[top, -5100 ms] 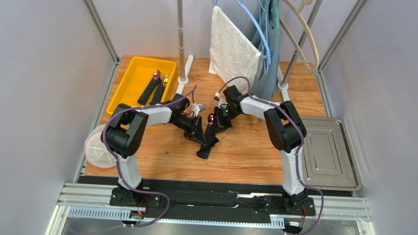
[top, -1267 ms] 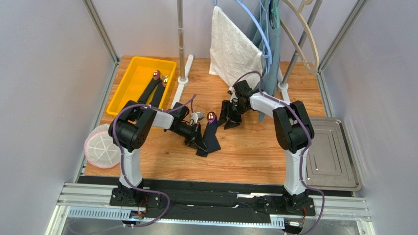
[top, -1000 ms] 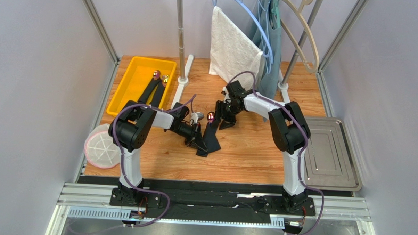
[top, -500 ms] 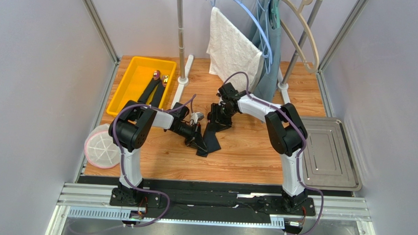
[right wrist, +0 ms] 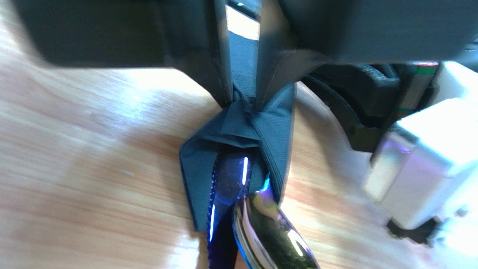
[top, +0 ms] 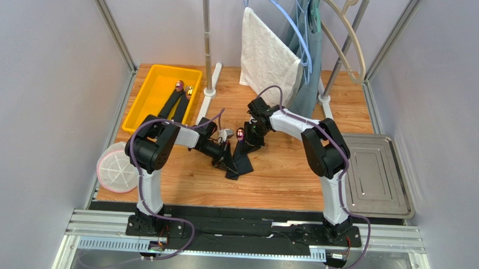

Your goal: Place the utensils on the paper napkin and roll it up

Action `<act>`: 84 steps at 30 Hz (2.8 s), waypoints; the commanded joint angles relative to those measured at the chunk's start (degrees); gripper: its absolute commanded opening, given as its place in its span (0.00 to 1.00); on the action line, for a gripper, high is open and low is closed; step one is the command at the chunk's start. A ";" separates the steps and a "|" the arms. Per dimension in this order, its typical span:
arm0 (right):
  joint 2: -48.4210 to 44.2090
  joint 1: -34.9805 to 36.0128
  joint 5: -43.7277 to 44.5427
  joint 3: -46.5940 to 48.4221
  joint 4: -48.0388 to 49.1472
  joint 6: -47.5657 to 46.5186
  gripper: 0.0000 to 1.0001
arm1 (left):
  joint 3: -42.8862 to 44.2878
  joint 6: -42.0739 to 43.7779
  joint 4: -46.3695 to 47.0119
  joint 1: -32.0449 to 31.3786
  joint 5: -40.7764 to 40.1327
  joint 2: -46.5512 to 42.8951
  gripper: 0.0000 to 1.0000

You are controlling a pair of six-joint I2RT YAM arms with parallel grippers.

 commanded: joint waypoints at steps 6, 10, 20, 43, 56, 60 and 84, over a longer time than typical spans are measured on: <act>3.65 -0.37 -0.03 -1.30 -0.64 -5.67 0.00 | -0.33 1.81 2.00 -0.34 -8.71 -0.98 0.03; -1.36 -1.96 -2.92 -5.26 6.38 -8.13 0.00 | -0.15 3.21 1.22 -0.08 -8.18 -7.48 0.25; -7.87 -3.10 -7.94 -9.05 16.14 -10.51 0.00 | 1.52 11.82 -10.99 5.10 -10.90 -26.56 0.69; -15.51 -3.28 -10.40 -1.76 9.83 -19.56 0.00 | 2.83 14.99 -1.15 18.37 -20.41 -48.28 0.99; -28.17 -0.12 -20.06 7.38 0.60 -28.35 0.00 | -7.87 6.03 15.08 24.27 1.47 -62.67 0.89; -32.73 2.16 -21.57 9.76 -0.81 -30.98 0.00 | -15.51 4.00 24.58 24.27 3.60 -69.10 0.93; -49.27 24.31 -7.33 8.54 -2.74 -48.83 0.00 | -17.73 -8.47 45.15 6.78 6.85 -72.89 0.90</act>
